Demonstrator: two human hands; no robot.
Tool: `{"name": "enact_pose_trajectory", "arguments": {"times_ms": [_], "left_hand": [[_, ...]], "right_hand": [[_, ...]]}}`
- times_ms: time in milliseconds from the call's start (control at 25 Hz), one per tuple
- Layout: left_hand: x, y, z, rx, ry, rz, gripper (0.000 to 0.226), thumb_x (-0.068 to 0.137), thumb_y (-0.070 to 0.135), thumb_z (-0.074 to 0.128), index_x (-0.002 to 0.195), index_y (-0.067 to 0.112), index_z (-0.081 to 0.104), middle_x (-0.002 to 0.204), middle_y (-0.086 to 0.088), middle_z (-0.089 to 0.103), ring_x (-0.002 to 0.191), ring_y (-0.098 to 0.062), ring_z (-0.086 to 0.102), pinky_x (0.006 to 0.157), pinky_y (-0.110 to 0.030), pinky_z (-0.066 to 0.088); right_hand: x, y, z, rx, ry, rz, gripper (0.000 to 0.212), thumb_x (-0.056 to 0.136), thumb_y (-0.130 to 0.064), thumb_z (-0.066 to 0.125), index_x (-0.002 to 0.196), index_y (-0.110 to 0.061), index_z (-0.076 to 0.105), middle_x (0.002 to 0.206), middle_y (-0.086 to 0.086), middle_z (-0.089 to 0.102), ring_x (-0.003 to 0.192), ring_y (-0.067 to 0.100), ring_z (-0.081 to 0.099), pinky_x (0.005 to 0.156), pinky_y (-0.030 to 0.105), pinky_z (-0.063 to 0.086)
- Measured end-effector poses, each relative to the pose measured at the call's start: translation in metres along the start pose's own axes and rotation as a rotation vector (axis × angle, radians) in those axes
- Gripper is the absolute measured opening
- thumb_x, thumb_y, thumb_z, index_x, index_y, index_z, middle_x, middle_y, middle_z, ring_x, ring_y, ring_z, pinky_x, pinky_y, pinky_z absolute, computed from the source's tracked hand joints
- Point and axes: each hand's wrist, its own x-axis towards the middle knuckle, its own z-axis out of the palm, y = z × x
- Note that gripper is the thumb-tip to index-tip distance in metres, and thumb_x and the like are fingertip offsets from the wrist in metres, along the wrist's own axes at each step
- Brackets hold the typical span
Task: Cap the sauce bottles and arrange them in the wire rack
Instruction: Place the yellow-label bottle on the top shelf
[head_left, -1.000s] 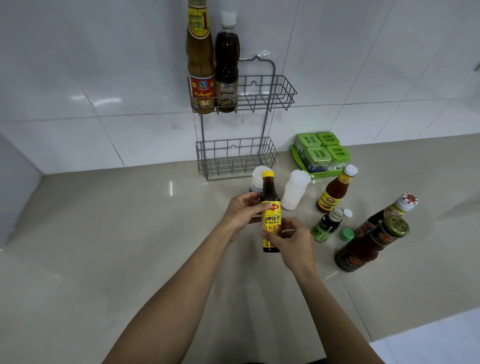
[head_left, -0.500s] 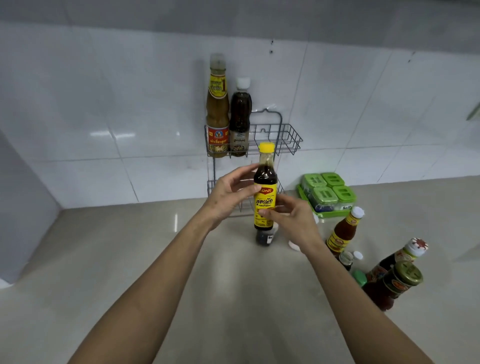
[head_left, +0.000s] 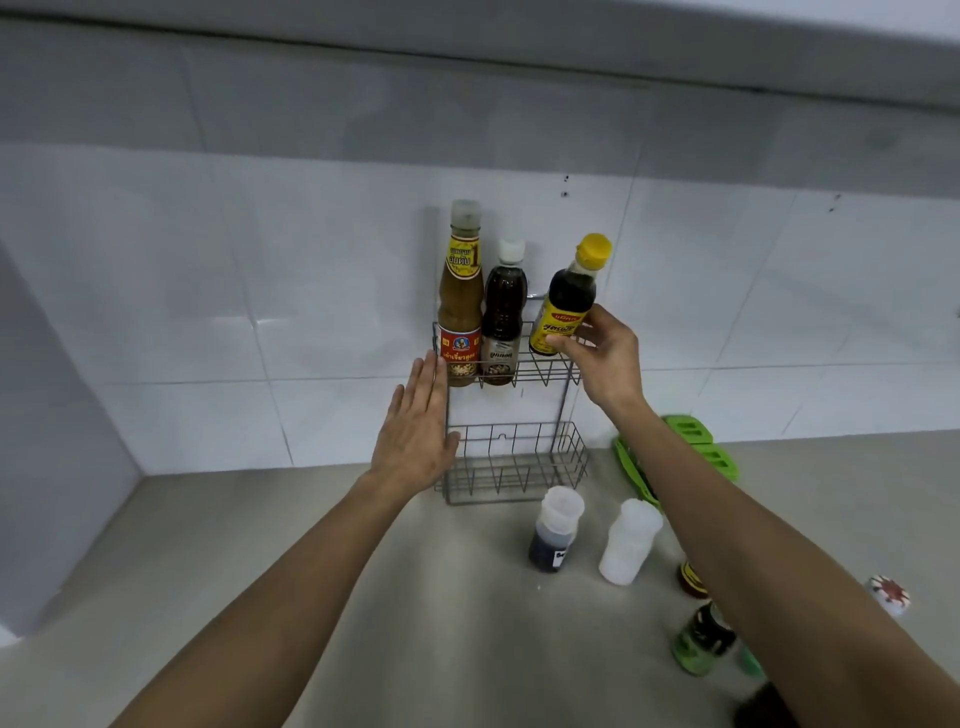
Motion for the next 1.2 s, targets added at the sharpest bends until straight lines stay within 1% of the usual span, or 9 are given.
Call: {"name": "enact_pose_trajectory", "arguments": {"times_ms": [160, 200, 320, 480, 680, 880, 960, 1080, 1200], "left_hand": [[0.003, -0.001, 0.003, 0.035, -0.007, -0.009, 0.087, 0.098, 0.029, 0.049, 0.153, 0.012, -0.017, 0.163, -0.004, -0.019, 0.151, -0.019, -0.015, 0.124, -0.037, 0.003], [0.002, -0.002, 0.003, 0.039, -0.006, -0.006, 0.086, 0.099, 0.029, 0.048, 0.153, 0.012, -0.017, 0.163, -0.005, -0.018, 0.151, -0.019, -0.015, 0.124, -0.036, 0.003], [0.003, -0.003, 0.002, 0.036, 0.002, 0.003, 0.085, 0.099, 0.027, 0.047, 0.153, 0.012, -0.016, 0.164, -0.004, -0.017, 0.151, -0.019, -0.014, 0.124, -0.034, 0.002], [0.005, -0.002, 0.003, 0.037, 0.0, -0.004, 0.085, 0.099, 0.027, 0.048, 0.153, 0.013, -0.017, 0.164, -0.004, -0.018, 0.151, -0.019, -0.014, 0.122, -0.032, 0.001], [0.005, -0.002, 0.004, 0.023, 0.005, -0.003, 0.086, 0.098, 0.026, 0.049, 0.153, 0.012, -0.016, 0.164, -0.004, -0.017, 0.151, -0.019, -0.014, 0.124, -0.033, 0.002], [0.005, 0.0, 0.001, 0.019, -0.002, -0.014, 0.085, 0.099, 0.027, 0.049, 0.153, 0.012, -0.015, 0.164, -0.004, -0.017, 0.151, -0.018, -0.014, 0.124, -0.034, 0.003], [0.004, 0.0, 0.001, 0.021, -0.009, -0.017, 0.085, 0.099, 0.027, 0.049, 0.153, 0.012, -0.016, 0.164, -0.005, -0.017, 0.151, -0.019, -0.014, 0.124, -0.035, 0.004], [0.006, 0.0, 0.002, 0.02, -0.011, -0.026, 0.085, 0.099, 0.027, 0.049, 0.153, 0.012, -0.015, 0.164, -0.005, -0.017, 0.151, -0.019, -0.014, 0.124, -0.034, 0.003], [0.007, -0.002, 0.002, 0.028, -0.003, -0.031, 0.085, 0.099, 0.027, 0.049, 0.153, 0.011, -0.014, 0.164, -0.005, -0.016, 0.151, -0.019, -0.014, 0.122, -0.032, 0.0]], "right_hand": [[0.015, 0.02, 0.007, -0.083, -0.076, 0.035, 0.04, 0.077, -0.006, 0.077, 0.114, -0.011, 0.063, 0.103, 0.002, 0.07, 0.097, 0.017, 0.067, 0.091, 0.033, 0.054], [0.018, 0.026, 0.008, -0.104, -0.099, 0.043, 0.039, 0.077, -0.008, 0.077, 0.114, -0.012, 0.064, 0.104, 0.002, 0.071, 0.1, 0.02, 0.068, 0.092, 0.038, 0.054], [0.03, 0.035, 0.007, -0.149, -0.166, 0.081, 0.038, 0.079, -0.012, 0.077, 0.115, -0.011, 0.063, 0.107, 0.005, 0.072, 0.102, 0.024, 0.069, 0.095, 0.044, 0.054], [0.043, 0.038, 0.003, -0.149, -0.292, 0.139, 0.037, 0.08, -0.01, 0.076, 0.115, -0.007, 0.064, 0.113, 0.013, 0.071, 0.105, 0.029, 0.068, 0.098, 0.049, 0.051], [0.045, 0.035, 0.001, -0.205, -0.398, 0.156, 0.042, 0.082, -0.004, 0.073, 0.122, -0.004, 0.061, 0.121, 0.015, 0.068, 0.111, 0.029, 0.064, 0.103, 0.046, 0.047], [0.046, 0.029, -0.002, -0.178, -0.457, 0.18, 0.043, 0.082, 0.003, 0.07, 0.124, -0.001, 0.058, 0.115, 0.011, 0.066, 0.104, 0.024, 0.062, 0.103, 0.043, 0.047], [0.045, 0.029, -0.002, -0.158, -0.446, 0.192, 0.046, 0.08, 0.004, 0.072, 0.124, 0.0, 0.057, 0.115, 0.015, 0.066, 0.102, 0.024, 0.063, 0.1, 0.041, 0.049], [0.047, 0.03, 0.0, -0.168, -0.422, 0.189, 0.052, 0.076, -0.004, 0.078, 0.123, -0.004, 0.057, 0.119, 0.018, 0.067, 0.104, 0.027, 0.065, 0.097, 0.041, 0.051], [0.048, 0.031, 0.004, -0.22, -0.341, 0.183, 0.058, 0.07, -0.024, 0.085, 0.12, -0.01, 0.059, 0.116, 0.008, 0.069, 0.103, 0.023, 0.066, 0.092, 0.039, 0.053]]}}
